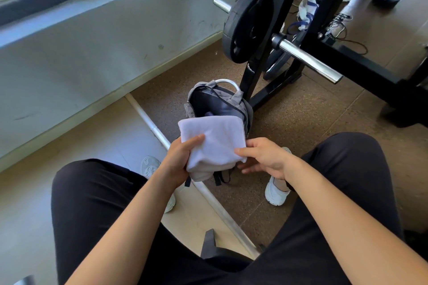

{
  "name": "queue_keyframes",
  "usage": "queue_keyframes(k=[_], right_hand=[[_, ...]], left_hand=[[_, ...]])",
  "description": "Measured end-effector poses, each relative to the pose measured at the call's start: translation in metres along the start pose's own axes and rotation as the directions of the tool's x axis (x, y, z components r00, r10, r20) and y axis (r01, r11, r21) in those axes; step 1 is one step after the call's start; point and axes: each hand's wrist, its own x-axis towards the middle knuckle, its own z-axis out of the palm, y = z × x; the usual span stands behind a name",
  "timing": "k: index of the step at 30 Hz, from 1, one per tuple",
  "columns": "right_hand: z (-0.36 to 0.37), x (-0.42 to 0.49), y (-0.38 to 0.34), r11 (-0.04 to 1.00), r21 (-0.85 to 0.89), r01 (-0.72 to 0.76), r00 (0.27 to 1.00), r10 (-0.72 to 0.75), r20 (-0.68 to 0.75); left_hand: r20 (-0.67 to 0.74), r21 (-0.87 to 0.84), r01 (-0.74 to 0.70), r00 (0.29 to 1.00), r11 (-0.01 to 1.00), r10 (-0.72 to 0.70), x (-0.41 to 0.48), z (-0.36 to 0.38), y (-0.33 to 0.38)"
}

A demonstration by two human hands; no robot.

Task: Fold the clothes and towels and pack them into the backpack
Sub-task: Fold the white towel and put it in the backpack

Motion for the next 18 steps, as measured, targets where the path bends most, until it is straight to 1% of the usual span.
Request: queue_keyframes(k=[2, 3, 5, 7, 9, 12, 15, 18], right_hand=[[0.000, -0.002, -0.003, 0.995, 0.080, 0.054, 0.998, -0.051, -0.034], [0.001, -0.002, -0.004, 0.989, 0.109, 0.105, 0.991, -0.096, -0.089], [0.004, -0.002, -0.004, 0.964, 0.123, 0.236, 0.955, -0.206, -0.214], [0.007, 0.000, -0.001, 0.930, 0.089, 0.356, 0.909, -0.322, -0.264], [0.010, 0.001, 0.002, 0.896, -0.034, 0.442, 0.860, -0.434, -0.268], [0.015, 0.004, 0.005, 0.809, -0.291, 0.511, 0.763, -0.582, -0.281], [0.020, 0.009, 0.007, 0.699, -0.523, 0.488, 0.621, -0.699, -0.354], [0.024, 0.014, 0.008, 0.614, -0.663, 0.428, 0.477, -0.777, -0.412]], left_hand=[[-0.028, -0.042, 0.021, 0.999, 0.999, -0.022, 0.001, -0.002, 0.001], [-0.030, -0.063, 0.036, 0.999, 0.997, -0.038, 0.000, -0.002, 0.002], [-0.027, -0.115, 0.082, 0.996, 0.990, -0.086, -0.003, -0.001, 0.003], [-0.011, -0.194, 0.147, 0.988, 0.970, -0.152, -0.005, 0.000, 0.003], [0.022, -0.253, 0.204, 0.978, 0.946, -0.205, -0.007, 0.002, 0.005], [0.078, -0.302, 0.253, 0.967, 0.919, -0.241, -0.009, 0.005, 0.004], [0.111, -0.306, 0.269, 0.963, 0.913, -0.246, -0.011, 0.008, 0.000], [0.120, -0.302, 0.275, 0.961, 0.913, -0.250, -0.011, 0.011, -0.005]])
